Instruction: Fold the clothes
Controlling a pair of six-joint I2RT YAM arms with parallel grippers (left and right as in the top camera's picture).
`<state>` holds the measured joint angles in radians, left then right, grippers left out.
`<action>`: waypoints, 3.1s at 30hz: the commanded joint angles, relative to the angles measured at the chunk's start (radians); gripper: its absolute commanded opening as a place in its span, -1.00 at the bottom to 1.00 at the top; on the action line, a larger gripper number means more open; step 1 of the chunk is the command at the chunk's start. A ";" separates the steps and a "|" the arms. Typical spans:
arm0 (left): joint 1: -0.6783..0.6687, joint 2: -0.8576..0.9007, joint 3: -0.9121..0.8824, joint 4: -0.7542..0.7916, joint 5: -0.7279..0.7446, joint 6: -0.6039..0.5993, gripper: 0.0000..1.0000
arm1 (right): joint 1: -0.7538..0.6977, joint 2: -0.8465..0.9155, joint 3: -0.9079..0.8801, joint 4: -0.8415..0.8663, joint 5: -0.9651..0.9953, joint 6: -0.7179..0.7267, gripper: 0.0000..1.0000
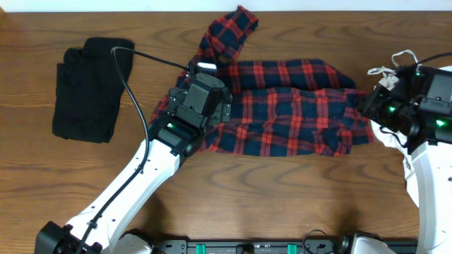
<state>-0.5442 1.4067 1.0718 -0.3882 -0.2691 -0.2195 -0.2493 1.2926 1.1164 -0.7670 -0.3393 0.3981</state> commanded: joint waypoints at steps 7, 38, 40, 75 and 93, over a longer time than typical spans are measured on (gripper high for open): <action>0.005 0.011 0.010 0.000 -0.013 0.005 0.96 | -0.045 0.035 0.020 -0.075 0.091 -0.023 -0.98; 0.005 0.011 0.010 0.000 -0.013 0.005 0.96 | 0.017 0.202 0.053 0.042 0.008 -0.340 -0.51; 0.005 0.012 0.008 0.000 -0.012 0.005 0.97 | 0.063 0.195 0.052 0.026 0.015 -0.372 -0.66; 0.013 0.431 -0.006 0.003 0.179 -0.065 -0.13 | 0.167 0.538 0.040 -0.029 0.216 -0.282 -0.87; 0.313 0.032 0.055 0.170 0.105 -0.036 0.43 | 0.121 0.348 0.224 0.031 0.021 -0.270 0.34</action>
<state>-0.2714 1.3926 1.1320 -0.2256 -0.1417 -0.2615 -0.0975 1.6527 1.3281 -0.7525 -0.2962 0.1123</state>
